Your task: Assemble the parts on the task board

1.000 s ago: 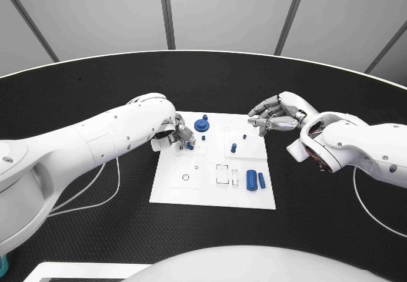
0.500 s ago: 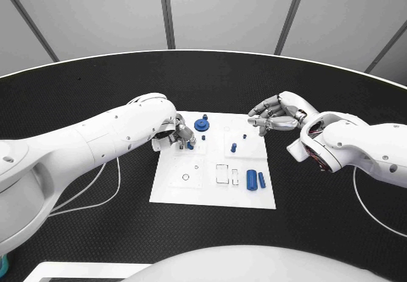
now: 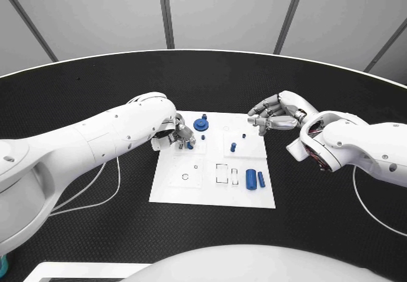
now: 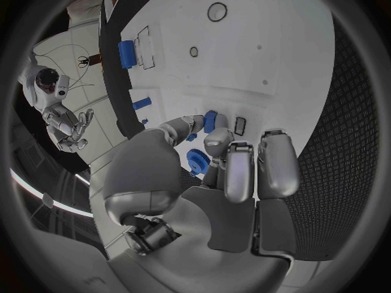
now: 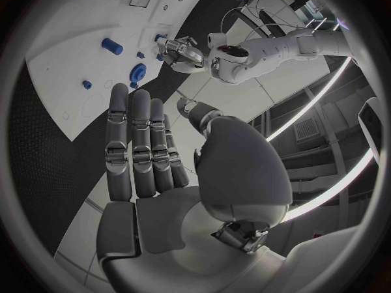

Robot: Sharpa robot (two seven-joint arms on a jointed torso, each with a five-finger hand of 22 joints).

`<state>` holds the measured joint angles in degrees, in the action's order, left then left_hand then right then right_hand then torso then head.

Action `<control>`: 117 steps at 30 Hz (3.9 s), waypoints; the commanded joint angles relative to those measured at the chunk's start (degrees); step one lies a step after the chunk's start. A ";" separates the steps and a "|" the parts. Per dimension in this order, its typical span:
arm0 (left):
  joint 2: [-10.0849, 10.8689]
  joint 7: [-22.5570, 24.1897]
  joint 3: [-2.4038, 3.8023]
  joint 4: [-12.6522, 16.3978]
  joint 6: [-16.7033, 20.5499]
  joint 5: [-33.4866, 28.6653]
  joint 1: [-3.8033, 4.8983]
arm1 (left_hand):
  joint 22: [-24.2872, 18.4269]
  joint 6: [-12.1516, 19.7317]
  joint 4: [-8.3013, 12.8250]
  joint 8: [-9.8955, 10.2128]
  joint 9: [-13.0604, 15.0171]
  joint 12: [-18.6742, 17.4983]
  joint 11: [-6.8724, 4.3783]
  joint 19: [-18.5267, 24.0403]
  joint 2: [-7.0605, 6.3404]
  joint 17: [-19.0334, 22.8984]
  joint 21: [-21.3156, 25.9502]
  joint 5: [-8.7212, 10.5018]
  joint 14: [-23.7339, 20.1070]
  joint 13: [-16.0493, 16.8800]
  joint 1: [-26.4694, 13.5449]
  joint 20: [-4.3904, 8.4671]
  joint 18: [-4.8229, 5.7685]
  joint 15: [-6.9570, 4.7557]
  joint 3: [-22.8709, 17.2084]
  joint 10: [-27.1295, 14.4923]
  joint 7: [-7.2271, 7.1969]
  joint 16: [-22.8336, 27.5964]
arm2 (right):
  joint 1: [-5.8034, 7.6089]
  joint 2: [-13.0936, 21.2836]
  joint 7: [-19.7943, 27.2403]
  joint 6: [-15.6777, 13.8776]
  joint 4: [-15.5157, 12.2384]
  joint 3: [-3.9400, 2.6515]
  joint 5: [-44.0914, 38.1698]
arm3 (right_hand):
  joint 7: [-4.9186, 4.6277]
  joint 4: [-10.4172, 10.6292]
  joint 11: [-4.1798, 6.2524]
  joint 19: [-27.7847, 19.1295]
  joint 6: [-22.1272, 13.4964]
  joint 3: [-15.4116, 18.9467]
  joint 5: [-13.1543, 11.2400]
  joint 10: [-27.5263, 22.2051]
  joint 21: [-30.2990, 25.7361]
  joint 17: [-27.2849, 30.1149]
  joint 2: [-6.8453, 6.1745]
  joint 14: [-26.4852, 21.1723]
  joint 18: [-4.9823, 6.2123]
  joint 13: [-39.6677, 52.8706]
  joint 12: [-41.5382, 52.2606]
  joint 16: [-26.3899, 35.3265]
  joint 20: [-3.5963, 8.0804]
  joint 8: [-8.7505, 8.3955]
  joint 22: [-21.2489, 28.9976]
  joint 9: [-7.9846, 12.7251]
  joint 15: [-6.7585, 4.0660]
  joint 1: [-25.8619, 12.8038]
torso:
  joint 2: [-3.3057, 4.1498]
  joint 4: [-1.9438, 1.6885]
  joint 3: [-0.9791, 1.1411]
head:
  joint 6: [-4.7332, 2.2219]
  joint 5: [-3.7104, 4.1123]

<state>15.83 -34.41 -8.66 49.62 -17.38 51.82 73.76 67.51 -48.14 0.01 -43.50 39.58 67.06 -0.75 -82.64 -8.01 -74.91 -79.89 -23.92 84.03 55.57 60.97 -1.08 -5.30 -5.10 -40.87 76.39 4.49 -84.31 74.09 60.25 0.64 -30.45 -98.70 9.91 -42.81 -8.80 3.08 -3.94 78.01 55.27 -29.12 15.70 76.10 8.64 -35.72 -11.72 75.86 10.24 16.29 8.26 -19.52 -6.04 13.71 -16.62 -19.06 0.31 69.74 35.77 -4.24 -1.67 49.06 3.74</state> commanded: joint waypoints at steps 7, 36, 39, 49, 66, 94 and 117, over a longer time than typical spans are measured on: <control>-0.18 -0.07 0.00 -0.23 0.45 -0.06 0.00 | 0.19 -3.20 -0.05 0.70 -0.48 0.17 -1.77 0.00 0.25 -1.68 -0.19 3.35 2.91 -0.07 -0.05 0.48 1.07 -0.64 0.20 1.87 -2.83 -0.30 | 0.00 -0.01 0.01 -0.03 0.00 0.00 0.00 | 0.01 0.34 -0.09 0.05 -0.31 -0.08 0.20 -0.34 0.05 -0.05 -0.22 -0.45 0.15 0.05 0.40 0.01 -0.05 0.07 0.05 0.02 0.06 -0.20 | -0.02 -0.04 -0.06 | 0.07 0.14; -0.46 -0.38 0.00 -1.05 0.76 -0.60 0.00 | 0.37 -4.87 -5.99 1.79 -1.63 0.52 -1.99 -0.14 -1.07 -1.69 -0.09 12.29 2.91 0.02 -2.69 0.72 1.10 -0.85 7.21 1.83 -3.14 -0.26 | 0.00 -0.03 -0.03 -0.06 0.10 0.00 0.00 | -0.02 0.43 -0.12 0.04 -0.38 -0.04 0.29 -0.42 0.04 -0.23 -0.31 -0.50 0.14 0.19 0.42 0.05 -0.06 0.05 0.10 0.03 0.08 -0.27 | -0.07 -0.08 -0.07 | 0.24 0.34; -0.37 -0.37 0.00 -1.02 0.93 -0.63 0.00 | 0.41 -4.92 -6.54 1.92 -1.73 0.51 -1.95 -0.15 -1.31 -1.70 -0.09 13.29 2.91 -0.04 -2.83 0.72 1.10 -0.84 7.88 1.77 -3.10 -0.26 | 0.00 -0.04 -0.04 -0.06 0.15 0.00 0.00 | -0.04 0.49 -0.14 0.02 -0.40 -0.01 0.30 -0.45 0.03 -0.27 -0.32 -0.53 0.14 0.22 0.42 0.07 -0.07 0.05 0.12 0.03 0.10 -0.34 | -0.11 -0.10 -0.09 | 0.28 0.36; 0.21 -0.70 0.00 -0.68 1.30 -0.70 0.00 | 0.04 -4.25 -6.95 2.05 -1.68 -0.14 -1.75 -0.01 -2.64 -1.59 0.13 13.66 2.86 -1.10 -2.65 0.69 1.03 -0.77 9.23 0.90 -2.85 -0.20 | 0.00 -0.18 -0.04 0.03 0.38 0.00 0.00 | -0.05 0.54 -0.15 0.01 -0.42 0.01 0.31 -0.48 0.02 -0.30 -0.34 -0.54 0.13 0.25 0.42 0.08 -0.08 0.04 0.13 0.03 0.11 -0.40 | -0.17 -0.17 -0.11 | 0.20 0.30; 0.87 -0.44 0.01 -0.39 2.54 -2.20 0.00 | 0.16 -3.98 -9.11 1.39 -1.29 0.29 -1.52 -0.03 -3.66 -1.60 0.14 14.54 2.85 -1.03 -3.63 0.49 1.05 -0.56 12.11 0.46 -2.63 -0.20 | -0.01 -0.33 -0.02 0.10 0.61 0.01 0.00 | -0.05 0.54 -0.15 0.01 -0.42 0.01 0.31 -0.48 0.02 -0.30 -0.34 -0.54 0.13 0.25 0.42 0.08 -0.08 0.04 0.13 0.03 0.11 -0.40 | 0.01 -0.09 -0.10 | -0.10 0.01; 9.33 0.53 1.54 5.68 6.15 -10.00 5.75 | -8.62 4.32 -9.53 6.75 -6.02 -11.99 1.94 3.59 -3.27 0.01 5.24 14.08 2.15 -19.36 3.52 -1.88 -0.51 2.30 12.00 -11.78 1.45 0.51 | -0.02 -0.45 0.20 0.08 1.68 0.03 0.00 | -0.06 0.71 -0.17 -0.04 -0.49 0.01 0.39 -0.58 -0.02 -0.49 -0.32 -0.62 0.13 0.40 0.44 0.15 -0.11 0.03 0.21 0.04 0.14 -0.51 | -0.20 -0.26 -0.08 | -2.06 -0.77; 1.64 1.70 1.66 -7.45 3.82 -5.39 5.95 | -8.32 4.31 -12.47 6.91 -7.81 -11.16 2.44 3.50 -5.22 0.18 5.19 14.72 1.94 -20.15 1.54 -2.51 -0.53 2.84 15.85 -12.21 1.82 0.51 | -0.02 -1.06 0.12 0.13 1.75 0.03 0.00 | -0.06 0.71 -0.17 -0.04 -0.49 0.01 0.39 -0.58 -0.02 -0.49 -0.32 -0.62 0.13 0.40 0.44 0.15 -0.11 0.03 0.21 0.04 0.14 -0.51 | 0.74 0.32 -0.30 | -3.29 -2.12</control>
<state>17.75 -32.73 -7.00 42.57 -13.51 46.35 79.79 59.08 -43.92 -12.44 -36.62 31.82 55.63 1.73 -79.04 -12.64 -74.76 -74.78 -9.55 83.94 35.38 62.70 -3.25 -5.30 -2.73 -25.27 64.48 6.23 -84.04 74.07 59.20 0.76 -30.32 -96.94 9.94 -42.81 -8.80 3.41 -4.09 78.01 55.27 -29.11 15.70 75.95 8.64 -36.15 -11.94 75.66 10.25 16.62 8.48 -19.52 -6.04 13.71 -16.50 -19.06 0.50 69.51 36.34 -4.03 -1.91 45.82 1.74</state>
